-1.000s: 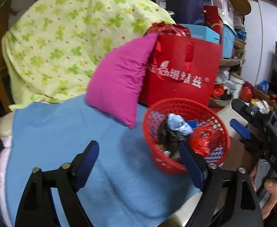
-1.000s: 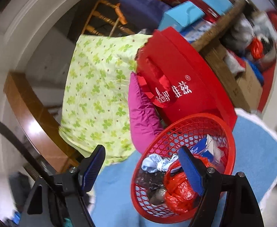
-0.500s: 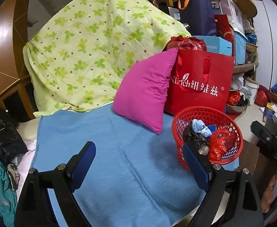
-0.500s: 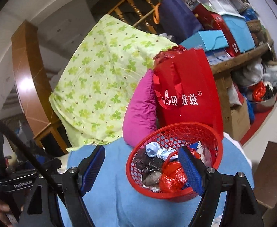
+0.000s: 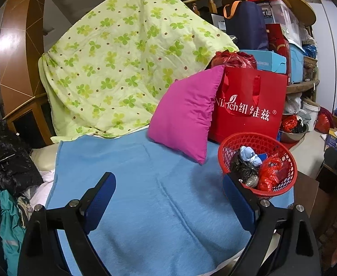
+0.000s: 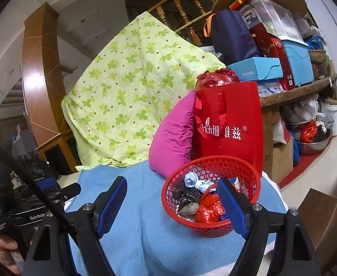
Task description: Collect trash
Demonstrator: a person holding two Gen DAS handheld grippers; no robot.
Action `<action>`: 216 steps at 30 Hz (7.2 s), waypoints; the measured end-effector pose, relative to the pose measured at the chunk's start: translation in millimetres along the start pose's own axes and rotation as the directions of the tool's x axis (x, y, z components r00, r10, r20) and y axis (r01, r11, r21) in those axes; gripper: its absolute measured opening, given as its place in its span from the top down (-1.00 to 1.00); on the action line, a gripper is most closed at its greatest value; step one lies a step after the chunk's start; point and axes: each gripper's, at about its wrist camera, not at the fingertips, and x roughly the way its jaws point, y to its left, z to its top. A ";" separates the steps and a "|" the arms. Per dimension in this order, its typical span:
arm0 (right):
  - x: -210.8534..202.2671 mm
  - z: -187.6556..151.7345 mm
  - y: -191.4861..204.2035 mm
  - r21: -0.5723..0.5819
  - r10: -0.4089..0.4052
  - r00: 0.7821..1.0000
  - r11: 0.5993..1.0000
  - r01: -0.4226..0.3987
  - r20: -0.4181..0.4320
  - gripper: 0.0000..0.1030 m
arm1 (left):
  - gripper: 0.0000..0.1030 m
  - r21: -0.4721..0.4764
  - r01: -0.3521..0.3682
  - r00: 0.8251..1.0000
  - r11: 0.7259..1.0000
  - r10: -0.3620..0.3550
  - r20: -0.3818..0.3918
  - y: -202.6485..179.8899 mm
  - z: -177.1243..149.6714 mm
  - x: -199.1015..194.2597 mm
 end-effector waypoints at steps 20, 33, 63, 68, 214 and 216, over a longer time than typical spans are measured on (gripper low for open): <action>-40.8 11.2 15.8 -0.036 -0.072 0.997 0.997 0.071 -0.035 -0.66 | -0.93 0.008 -0.052 0.998 0.999 0.052 0.033 0.5 -4.7 -45.5; -59.0 7.1 24.3 -0.084 -0.073 0.997 0.994 0.070 -0.032 -0.68 | -0.94 0.021 -0.080 0.995 0.997 0.078 0.067 -1.3 -1.4 -71.6; -60.1 13.9 41.4 -0.132 -0.063 0.997 0.990 0.055 -0.054 -0.68 | -0.94 0.004 -0.114 0.992 0.993 0.113 0.061 10.4 -5.5 -86.5; -59.7 14.5 41.2 -0.134 -0.070 0.996 0.989 0.062 -0.056 -0.68 | -0.94 0.006 -0.113 0.992 0.994 0.113 0.064 12.6 -4.9 -88.3; -43.1 -1.9 57.0 -0.147 -0.092 0.990 0.986 0.076 -0.110 -0.68 | -0.94 0.029 -0.099 0.993 0.995 0.101 -0.061 38.3 -33.4 -65.0; -42.8 -1.3 55.5 -0.144 -0.093 0.990 0.987 0.077 -0.108 -0.68 | -0.94 0.032 -0.097 0.993 0.995 0.099 -0.061 37.2 -34.0 -64.6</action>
